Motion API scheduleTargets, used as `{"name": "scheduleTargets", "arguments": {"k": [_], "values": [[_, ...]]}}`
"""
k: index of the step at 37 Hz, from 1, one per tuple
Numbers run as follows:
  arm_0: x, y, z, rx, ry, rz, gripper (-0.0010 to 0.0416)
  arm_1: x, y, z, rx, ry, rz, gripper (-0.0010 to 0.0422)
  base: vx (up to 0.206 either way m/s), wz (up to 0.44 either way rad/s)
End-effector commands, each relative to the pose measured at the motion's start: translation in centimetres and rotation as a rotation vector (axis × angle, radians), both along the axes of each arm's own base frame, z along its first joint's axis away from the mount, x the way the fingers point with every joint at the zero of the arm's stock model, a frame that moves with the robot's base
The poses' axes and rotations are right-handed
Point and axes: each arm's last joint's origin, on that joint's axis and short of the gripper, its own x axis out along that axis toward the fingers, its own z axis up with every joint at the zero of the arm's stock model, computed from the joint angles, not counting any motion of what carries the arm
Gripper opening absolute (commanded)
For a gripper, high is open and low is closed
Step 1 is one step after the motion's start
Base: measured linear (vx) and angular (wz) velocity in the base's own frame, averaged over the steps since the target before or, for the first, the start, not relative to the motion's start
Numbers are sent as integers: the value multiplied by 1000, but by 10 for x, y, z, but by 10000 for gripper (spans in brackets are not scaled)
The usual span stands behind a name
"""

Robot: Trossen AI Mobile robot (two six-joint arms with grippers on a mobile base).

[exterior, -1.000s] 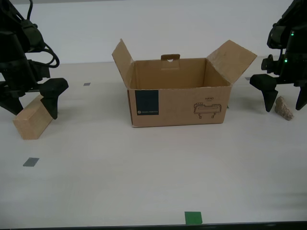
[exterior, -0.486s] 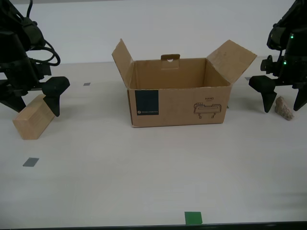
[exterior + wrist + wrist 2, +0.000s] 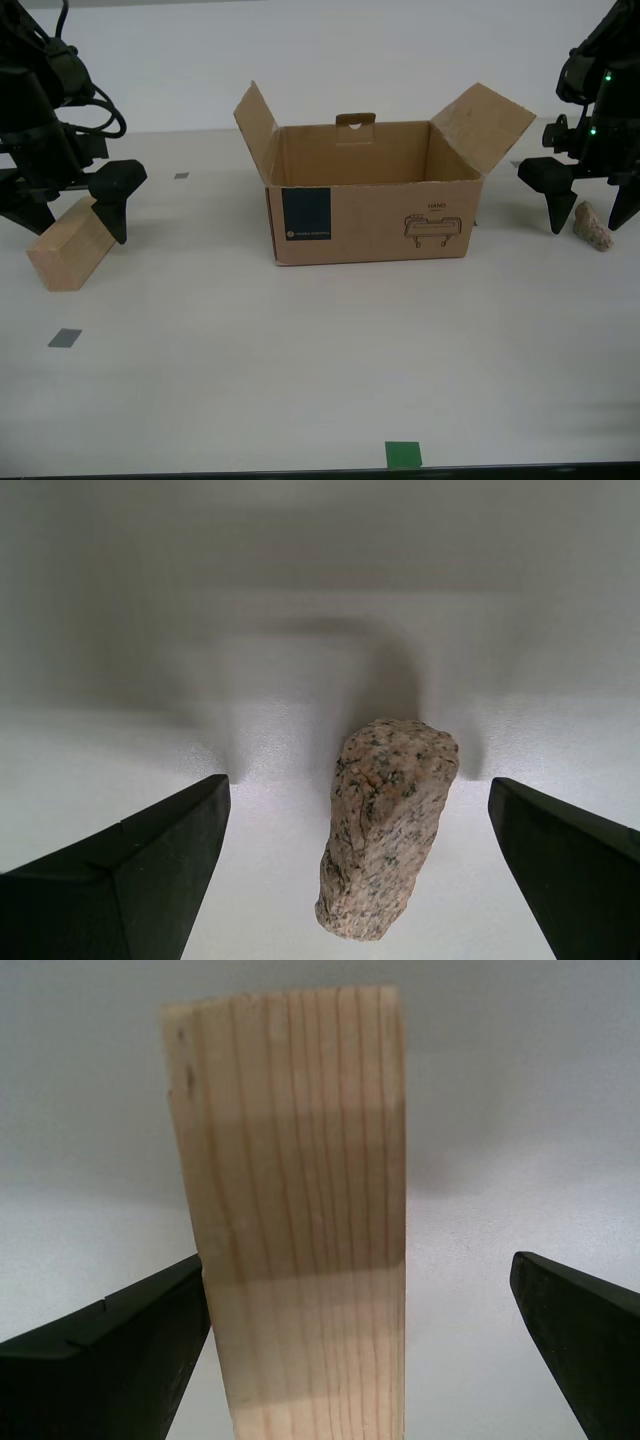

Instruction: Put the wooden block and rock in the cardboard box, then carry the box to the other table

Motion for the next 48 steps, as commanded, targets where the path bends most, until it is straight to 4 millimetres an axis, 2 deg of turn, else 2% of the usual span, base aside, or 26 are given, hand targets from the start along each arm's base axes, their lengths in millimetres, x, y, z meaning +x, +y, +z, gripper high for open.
{"name": "scheduleTargets", "arguments": {"k": [1, 11, 17, 35, 42, 48], "values": [[0, 0, 0, -2, -2, 3, 367, 0, 0, 0, -4, 3, -10, 398, 0, 0], [0, 0, 0, -2, -1, 11, 385, -1, 0, 0, -5, 15, -4, 397, 0, 0], [0, 0, 0, -2, -1, 12, 372, -1, 0, 0, -5, 14, -2, 374, 0, 0], [0, 1, 0, -1, -2, 15, 269, 2, 0, 0, -8, -17, 40, 223, 0, 0], [1, 1, 0, -1, -6, 14, 214, 3, 0, 0, -10, -28, 49, 159, 0, 0], [2, 1, 0, -2, -17, 14, 154, 4, 0, 0, -11, -33, 58, 88, 0, 0]]}}
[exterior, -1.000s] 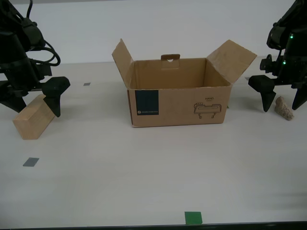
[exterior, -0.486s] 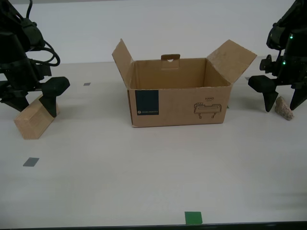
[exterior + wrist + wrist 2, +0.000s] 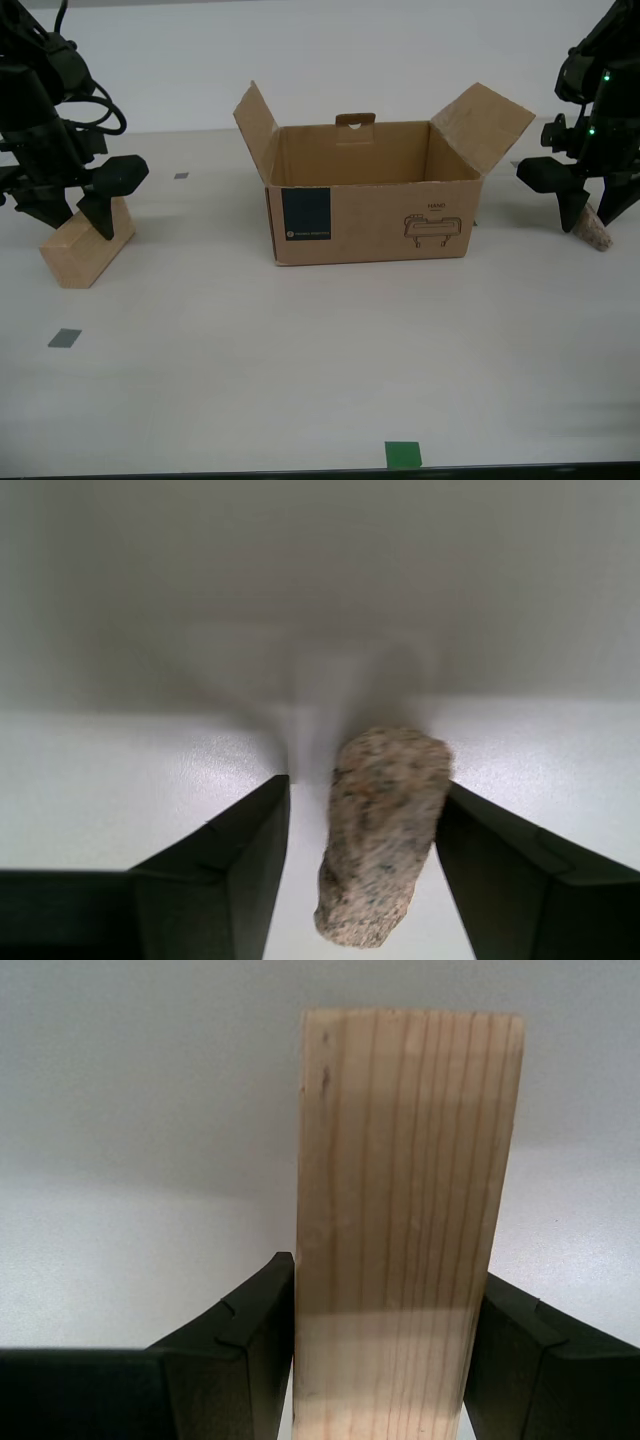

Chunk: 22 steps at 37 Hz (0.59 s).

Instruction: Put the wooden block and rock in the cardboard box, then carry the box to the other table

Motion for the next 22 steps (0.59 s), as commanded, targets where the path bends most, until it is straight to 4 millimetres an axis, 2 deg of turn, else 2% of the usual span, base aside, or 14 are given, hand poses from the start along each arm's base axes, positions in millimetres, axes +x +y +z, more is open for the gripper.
{"name": "scheduleTargets", "arguments": {"k": [1, 6, 9, 17, 22], "values": [[1, 0, 0, -1, -6, 1, 144, 0, 0, 0, -6, -2, 16, 74, 0, 0], [1, 0, 0, -1, -9, -3, 92, 0, 0, 0, -10, 0, 44, -7, 0, 0], [1, 0, 0, -1, -10, -8, 66, 0, 0, 0, -12, 1, 62, 6, 0, 0], [1, 0, 0, -1, -8, -18, -6, 0, 0, 0, -12, 2, 62, -3, 0, 0], [1, 0, 0, -1, -7, -28, -2, 0, 0, 0, -12, 4, 62, -1, 0, 0]]}}
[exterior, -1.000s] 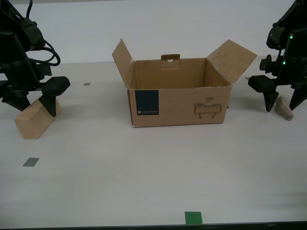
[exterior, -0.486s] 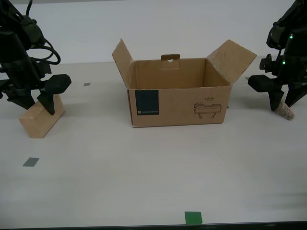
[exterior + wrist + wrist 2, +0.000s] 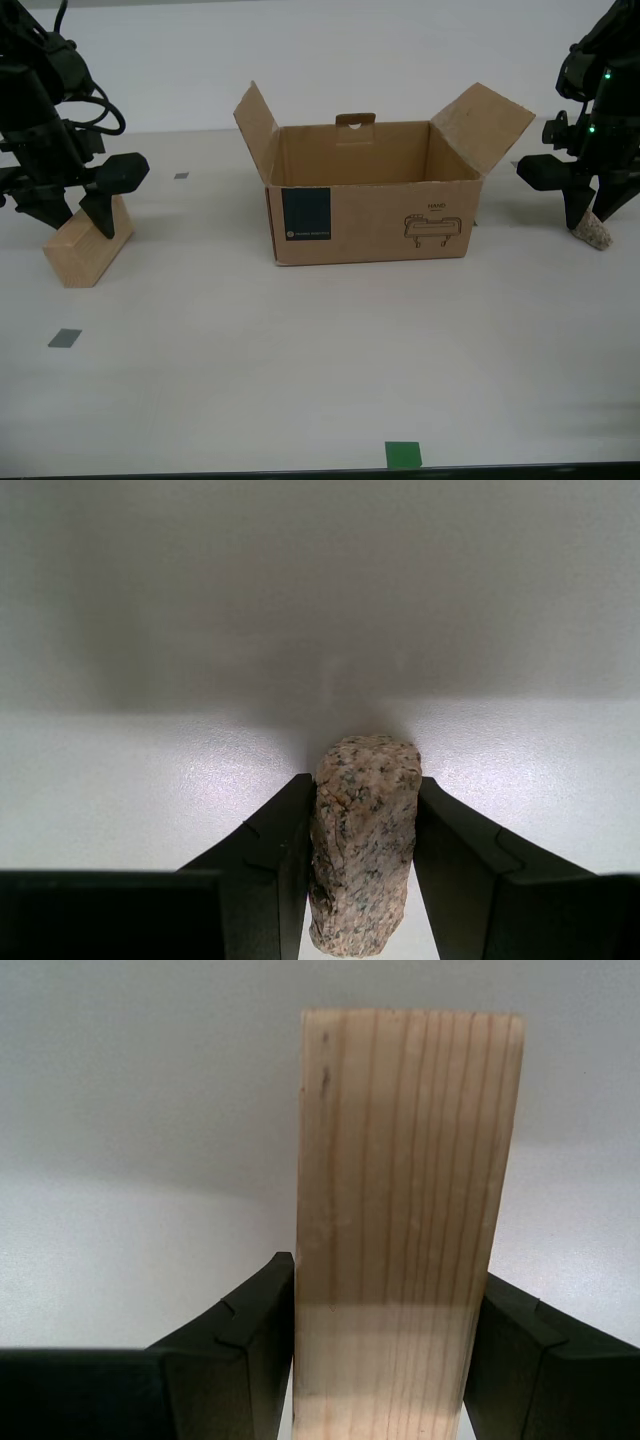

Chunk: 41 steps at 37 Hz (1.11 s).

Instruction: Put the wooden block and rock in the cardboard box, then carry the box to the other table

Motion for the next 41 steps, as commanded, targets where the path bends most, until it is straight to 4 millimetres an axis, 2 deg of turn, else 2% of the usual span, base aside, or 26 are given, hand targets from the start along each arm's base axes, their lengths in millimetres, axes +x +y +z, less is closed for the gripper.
{"name": "scheduleTargets", "arguments": {"k": [1, 15, 26, 34, 41], "values": [[0, 0, 0, 0, 5, -8, -3, -1, 0, 0, -3, 6, 3, -1, 0, 0], [-4, 0, 3, 1, 37, -15, -1, -1, -2, 5, -60, 47, -5, -1, 0, 0], [-6, 1, 6, 1, 44, -18, -1, 9, -2, 24, -61, -1, -19, -1, 0, 0], [-5, 0, 27, -1, -20, -23, -1, 11, -2, 48, -60, -83, -30, -1, 0, 0], [-10, 1, 59, -3, -95, -27, -1, 10, -2, 72, -59, -136, -32, -1, 0, 0]]}}
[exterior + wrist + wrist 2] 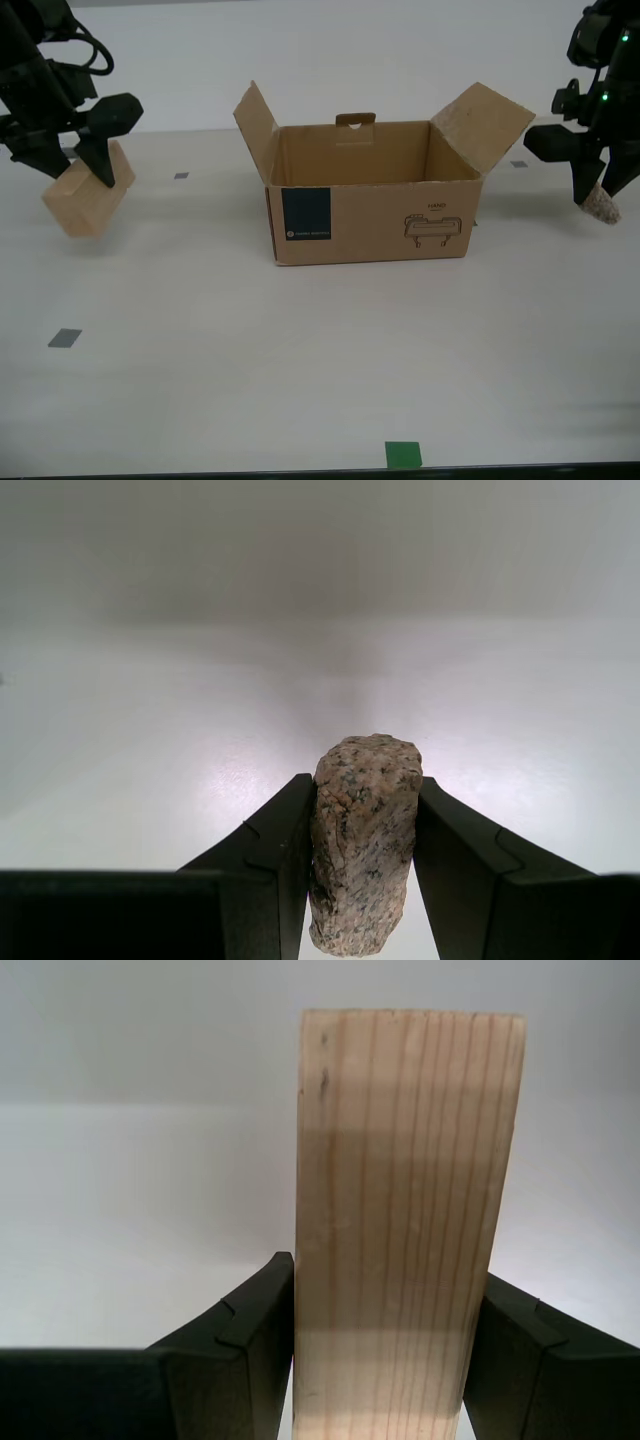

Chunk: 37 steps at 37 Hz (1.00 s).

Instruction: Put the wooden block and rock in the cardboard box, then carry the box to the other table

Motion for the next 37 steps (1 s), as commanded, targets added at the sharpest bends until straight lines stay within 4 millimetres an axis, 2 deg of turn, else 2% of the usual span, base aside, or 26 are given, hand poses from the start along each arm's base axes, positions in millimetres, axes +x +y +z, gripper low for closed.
{"name": "scheduleTargets", "arguments": {"k": [1, 12, 20, 26, 37], "values": [[-3, 0, 18, -2, -44, -7, -1, 0, 0, 12, -5, -24, -4, -1, 0, 0], [-17, 1, 73, -6, -203, -22, -1, 5, -1, 46, -5, -90, -5, -1, 0, 0], [-31, 2, 105, -9, -293, -23, -1, 12, -2, 67, -2, -119, -23, -1, 0, 0], [-39, 2, 119, -10, -343, -24, -1, 17, -3, 83, -1, -156, -31, -1, 0, 0], [-43, 2, 133, -10, -333, -24, -1, 21, -12, 107, 6, -186, -83, -1, 0, 0]]}}
